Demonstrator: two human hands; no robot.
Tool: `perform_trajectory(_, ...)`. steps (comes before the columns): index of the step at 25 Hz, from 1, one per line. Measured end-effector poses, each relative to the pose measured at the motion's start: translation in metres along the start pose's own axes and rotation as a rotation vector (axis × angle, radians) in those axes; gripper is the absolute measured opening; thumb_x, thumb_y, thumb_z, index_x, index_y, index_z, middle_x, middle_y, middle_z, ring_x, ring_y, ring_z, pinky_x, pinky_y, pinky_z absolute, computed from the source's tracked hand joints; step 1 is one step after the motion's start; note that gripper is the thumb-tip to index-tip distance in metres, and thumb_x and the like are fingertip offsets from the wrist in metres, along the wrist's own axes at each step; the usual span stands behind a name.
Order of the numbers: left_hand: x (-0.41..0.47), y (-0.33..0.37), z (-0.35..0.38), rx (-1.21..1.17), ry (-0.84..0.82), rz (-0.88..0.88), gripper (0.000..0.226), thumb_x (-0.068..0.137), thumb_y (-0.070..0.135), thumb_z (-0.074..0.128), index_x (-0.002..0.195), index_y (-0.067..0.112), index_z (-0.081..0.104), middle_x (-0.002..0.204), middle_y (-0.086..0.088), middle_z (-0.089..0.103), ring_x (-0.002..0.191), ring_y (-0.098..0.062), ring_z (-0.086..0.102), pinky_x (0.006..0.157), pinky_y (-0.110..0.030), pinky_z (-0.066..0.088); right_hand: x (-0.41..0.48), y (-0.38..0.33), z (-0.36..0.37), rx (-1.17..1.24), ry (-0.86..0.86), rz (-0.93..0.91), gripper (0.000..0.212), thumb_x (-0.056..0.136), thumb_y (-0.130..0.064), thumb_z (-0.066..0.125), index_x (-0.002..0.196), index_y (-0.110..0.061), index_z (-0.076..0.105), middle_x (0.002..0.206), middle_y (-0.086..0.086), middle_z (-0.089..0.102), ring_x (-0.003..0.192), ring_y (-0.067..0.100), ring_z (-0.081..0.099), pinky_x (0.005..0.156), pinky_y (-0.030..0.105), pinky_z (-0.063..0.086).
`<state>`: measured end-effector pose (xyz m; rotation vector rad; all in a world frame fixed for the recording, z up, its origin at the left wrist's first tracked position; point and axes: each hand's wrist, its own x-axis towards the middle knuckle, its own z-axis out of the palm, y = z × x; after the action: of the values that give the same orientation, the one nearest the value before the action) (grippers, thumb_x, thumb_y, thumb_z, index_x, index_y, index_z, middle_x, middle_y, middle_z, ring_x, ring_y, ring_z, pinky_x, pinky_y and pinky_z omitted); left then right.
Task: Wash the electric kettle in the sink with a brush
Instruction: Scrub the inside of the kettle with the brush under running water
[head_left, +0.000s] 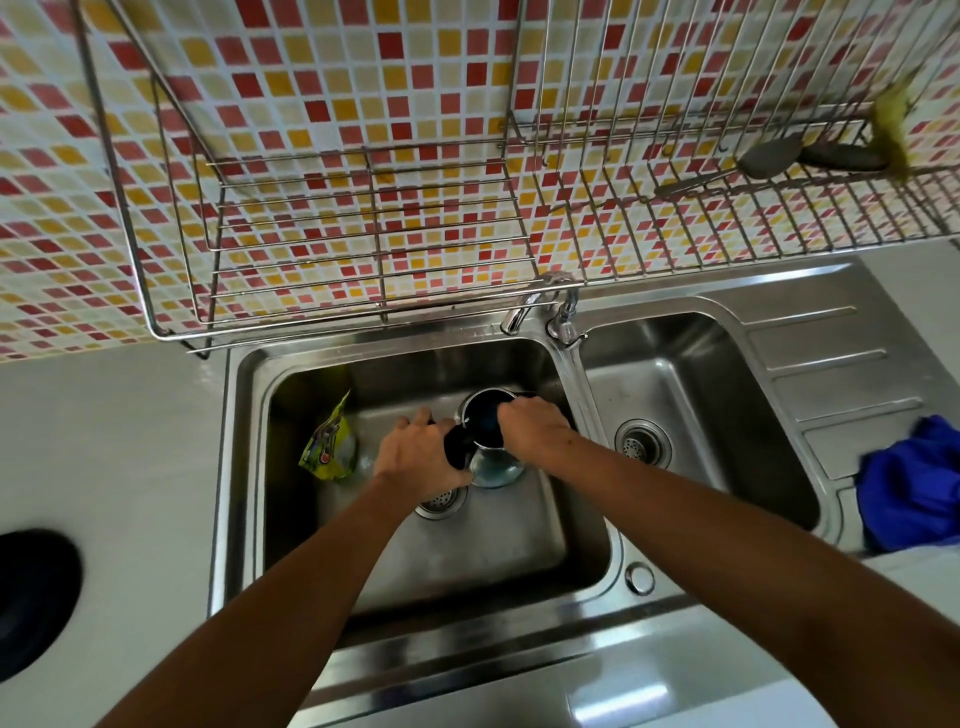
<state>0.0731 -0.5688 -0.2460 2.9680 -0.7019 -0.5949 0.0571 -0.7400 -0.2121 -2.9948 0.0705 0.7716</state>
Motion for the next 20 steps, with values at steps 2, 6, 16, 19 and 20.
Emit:
perform_trajectory(2, -0.001, 0.0, -0.001, 0.031, 0.018, 0.024, 0.072, 0.067, 0.073, 0.049, 0.124, 0.03, 0.06, 0.116, 0.003, 0.066, 0.114, -0.021, 0.054, 0.09, -0.037, 0.045, 0.003, -0.004, -0.007, -0.084, -0.037, 0.003, 0.034, 0.089, -0.011, 0.056, 0.122, -0.008, 0.061, 0.121, 0.014, 0.064, 0.11, 0.034, 0.063, 0.085, 0.041, 0.051)
perform_trajectory(6, 0.001, 0.0, 0.003, 0.042, 0.019, 0.03, 0.07, 0.069, 0.074, 0.05, 0.122, 0.03, 0.061, 0.116, 0.004, 0.066, 0.113, -0.021, 0.053, 0.087, -0.037, 0.044, 0.016, -0.013, -0.012, 0.101, -0.29, -0.077, 0.031, 0.093, -0.013, 0.052, 0.119, 0.001, 0.062, 0.119, 0.021, 0.064, 0.1, 0.032, 0.063, 0.08, 0.036, 0.047)
perform_trajectory(16, 0.0, 0.0, 0.002, 0.057, 0.036, 0.075, 0.068, 0.072, 0.071, 0.053, 0.124, 0.028, 0.062, 0.118, 0.008, 0.067, 0.116, -0.02, 0.051, 0.091, -0.037, 0.043, 0.017, -0.008, -0.006, 0.134, -0.286, -0.043, 0.028, 0.094, -0.013, 0.052, 0.118, -0.001, 0.061, 0.118, 0.019, 0.064, 0.103, 0.034, 0.063, 0.078, 0.035, 0.047)
perform_trajectory(19, 0.005, -0.001, 0.01, 0.039, 0.041, 0.045, 0.081, 0.059, 0.081, 0.036, 0.12, 0.034, 0.061, 0.117, 0.008, 0.066, 0.109, -0.02, 0.053, 0.087, -0.038, 0.044, 0.022, -0.009, -0.009, 0.168, -0.193, -0.022, 0.026, 0.092, -0.017, 0.057, 0.115, -0.006, 0.064, 0.118, 0.017, 0.065, 0.104, 0.033, 0.064, 0.08, 0.036, 0.05)
perform_trajectory(20, 0.006, -0.002, 0.012, 0.046, 0.045, 0.037, 0.083, 0.057, 0.082, 0.034, 0.12, 0.035, 0.061, 0.117, 0.007, 0.066, 0.107, -0.02, 0.054, 0.087, -0.038, 0.044, 0.02, -0.01, -0.01, 0.11, -0.135, 0.008, 0.029, 0.091, -0.016, 0.059, 0.118, -0.008, 0.064, 0.122, 0.015, 0.064, 0.109, 0.033, 0.063, 0.085, 0.038, 0.051)
